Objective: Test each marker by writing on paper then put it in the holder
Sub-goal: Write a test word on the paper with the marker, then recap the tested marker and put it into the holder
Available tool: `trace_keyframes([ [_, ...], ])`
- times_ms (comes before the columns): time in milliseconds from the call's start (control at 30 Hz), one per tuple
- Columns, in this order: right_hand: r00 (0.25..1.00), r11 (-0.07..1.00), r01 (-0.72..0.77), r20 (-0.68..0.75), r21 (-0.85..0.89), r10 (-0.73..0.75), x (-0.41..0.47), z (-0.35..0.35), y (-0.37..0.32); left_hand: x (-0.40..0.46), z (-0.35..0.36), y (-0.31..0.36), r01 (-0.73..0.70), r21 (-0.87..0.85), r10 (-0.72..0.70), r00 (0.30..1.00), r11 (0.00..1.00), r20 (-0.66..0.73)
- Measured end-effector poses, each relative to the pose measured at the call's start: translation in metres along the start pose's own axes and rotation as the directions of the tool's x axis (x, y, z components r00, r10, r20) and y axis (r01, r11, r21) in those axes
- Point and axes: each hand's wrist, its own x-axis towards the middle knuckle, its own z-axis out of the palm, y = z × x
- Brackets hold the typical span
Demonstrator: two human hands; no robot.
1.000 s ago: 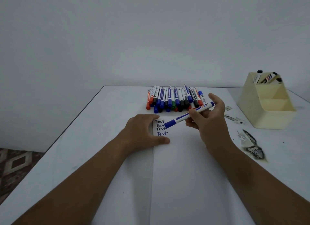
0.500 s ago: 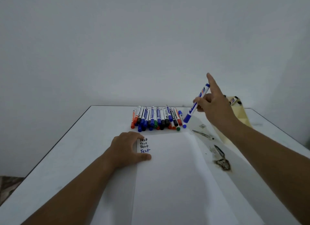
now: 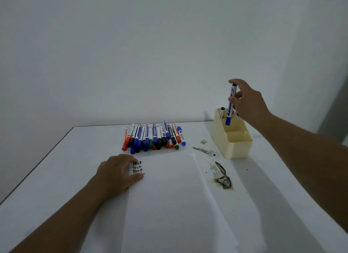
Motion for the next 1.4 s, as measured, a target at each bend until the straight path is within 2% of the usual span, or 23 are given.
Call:
trace_keyframes([
  [267, 0.989, 0.993, -0.067, 0.126, -0.099, 0.079, -0.024, 0.025, 0.033, 0.004, 0.003, 0.0, -0.005, -0.01, 0.005, 1.0, 1.0, -0.024],
  [533, 0.981, 0.977, -0.087, 0.151, -0.195, 0.118, -0.027, 0.036, 0.039, 0.005, 0.005, -0.007, -0.009, -0.031, 0.009, 1.0, 0.999, -0.018],
  [600, 0.988, 0.974, -0.087, 0.108, -0.207, 0.111, -0.028, 0.039, 0.033, 0.005, 0.006, -0.007, -0.011, -0.032, 0.011, 1.0, 0.999, -0.019],
  [700, 0.997, 0.957, -0.055, -0.068, -0.285, 0.037, -0.035, 0.044, 0.013, 0.006, 0.007, -0.007, -0.016, -0.034, 0.015, 0.999, 0.999, -0.034],
  [800, 0.988, 0.981, 0.021, -0.146, -0.193, -0.05, -0.049, 0.058, -0.02, 0.006, 0.005, -0.004, 0.001, -0.036, -0.002, 1.0, 0.999, -0.027],
  [867, 0.992, 0.997, 0.068, -0.106, -0.033, -0.071, -0.064, 0.073, -0.042, 0.006, 0.004, -0.003, 0.007, -0.038, -0.008, 1.0, 0.999, -0.022],
  [933, 0.999, 0.986, 0.047, -0.024, 0.159, -0.044, -0.084, 0.093, -0.06, 0.006, 0.005, -0.002, 0.015, -0.041, -0.016, 1.0, 0.999, -0.026],
  [1067, 0.962, 0.895, -0.187, 0.259, 0.404, 0.085, -0.123, 0.14, -0.077, 0.004, 0.005, -0.001, 0.026, -0.053, -0.029, 0.998, 0.998, -0.054],
  [1133, 0.917, 0.868, -0.286, 0.379, 0.407, 0.124, -0.14, 0.157, -0.076, 0.004, 0.005, -0.002, 0.027, -0.064, -0.031, 0.998, 0.998, -0.06],
  [1200, 0.889, 0.878, -0.319, 0.434, 0.356, 0.147, -0.152, 0.169, -0.069, 0.005, 0.006, -0.003, 0.037, -0.08, -0.042, 0.997, 0.996, -0.067],
  [1267, 0.884, 0.892, -0.318, 0.439, 0.321, 0.158, -0.158, 0.173, -0.063, 0.007, 0.008, -0.004, 0.064, -0.138, -0.078, 0.992, 0.988, -0.098],
  [1400, 0.894, 0.884, -0.315, 0.421, 0.346, 0.154, -0.157, 0.176, -0.056, 0.016, 0.004, -0.008, 0.182, -0.282, -0.243, 0.949, 0.942, -0.199],
])
